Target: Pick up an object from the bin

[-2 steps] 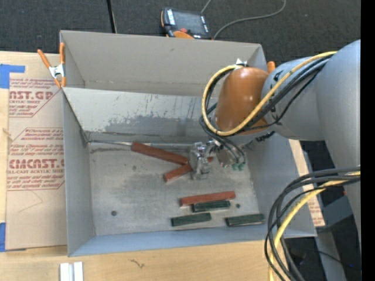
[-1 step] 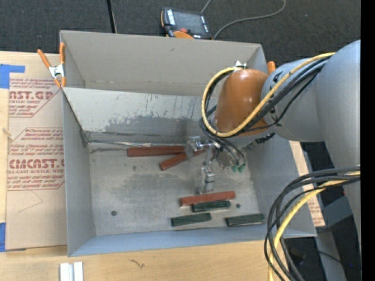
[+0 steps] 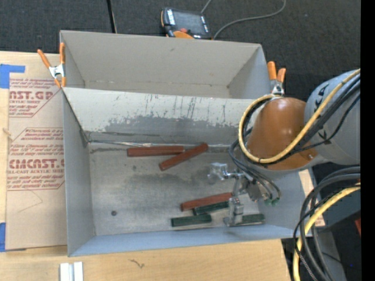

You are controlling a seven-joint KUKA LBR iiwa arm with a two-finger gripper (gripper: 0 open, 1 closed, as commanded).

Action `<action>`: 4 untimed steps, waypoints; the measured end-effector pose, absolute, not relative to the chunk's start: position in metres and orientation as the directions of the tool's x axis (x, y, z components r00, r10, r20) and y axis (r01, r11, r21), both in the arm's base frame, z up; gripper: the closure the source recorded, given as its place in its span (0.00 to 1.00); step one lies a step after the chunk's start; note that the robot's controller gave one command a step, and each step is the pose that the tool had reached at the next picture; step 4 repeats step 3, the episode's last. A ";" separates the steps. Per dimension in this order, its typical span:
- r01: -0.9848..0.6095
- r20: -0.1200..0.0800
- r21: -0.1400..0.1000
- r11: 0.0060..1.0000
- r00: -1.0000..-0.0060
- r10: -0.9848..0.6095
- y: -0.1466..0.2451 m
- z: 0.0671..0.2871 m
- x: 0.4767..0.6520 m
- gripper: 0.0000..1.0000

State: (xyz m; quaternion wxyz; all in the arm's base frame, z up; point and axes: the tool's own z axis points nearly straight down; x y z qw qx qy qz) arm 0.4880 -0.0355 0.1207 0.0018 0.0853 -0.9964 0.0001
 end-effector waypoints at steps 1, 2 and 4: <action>-0.209 0.004 0.001 0.978 -0.978 -0.209 -0.042 0.067 0.503 0.00; -0.209 0.001 0.000 0.978 -0.978 -0.209 -0.042 0.070 0.504 1.00; -0.028 -0.007 -0.002 1.000 -1.000 -0.028 -0.086 0.203 0.483 1.00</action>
Offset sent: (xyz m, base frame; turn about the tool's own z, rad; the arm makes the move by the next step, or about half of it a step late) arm 0.0163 -0.0073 -0.0507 -0.0396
